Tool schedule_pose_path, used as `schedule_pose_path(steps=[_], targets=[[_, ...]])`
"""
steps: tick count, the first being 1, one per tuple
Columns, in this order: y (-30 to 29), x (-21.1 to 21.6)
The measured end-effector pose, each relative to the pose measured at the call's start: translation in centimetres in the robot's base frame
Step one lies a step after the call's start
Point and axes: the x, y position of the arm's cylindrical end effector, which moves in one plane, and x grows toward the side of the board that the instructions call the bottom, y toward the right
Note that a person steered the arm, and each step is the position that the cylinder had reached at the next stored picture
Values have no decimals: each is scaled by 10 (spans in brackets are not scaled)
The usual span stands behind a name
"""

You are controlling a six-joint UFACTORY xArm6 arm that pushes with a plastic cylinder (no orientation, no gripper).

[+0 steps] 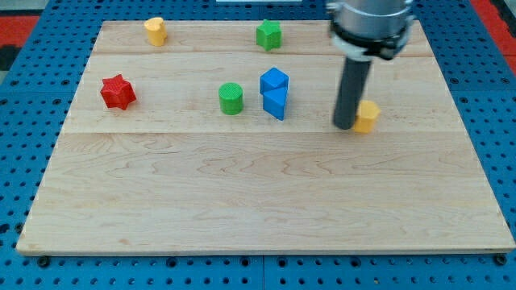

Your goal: Move the blue blocks towards the right of the green circle

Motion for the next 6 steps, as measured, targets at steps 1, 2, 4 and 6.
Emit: schedule_pose_path(steps=[1,2,4,6], targets=[[14,30],[38,38],[57,-2],[-21,26]])
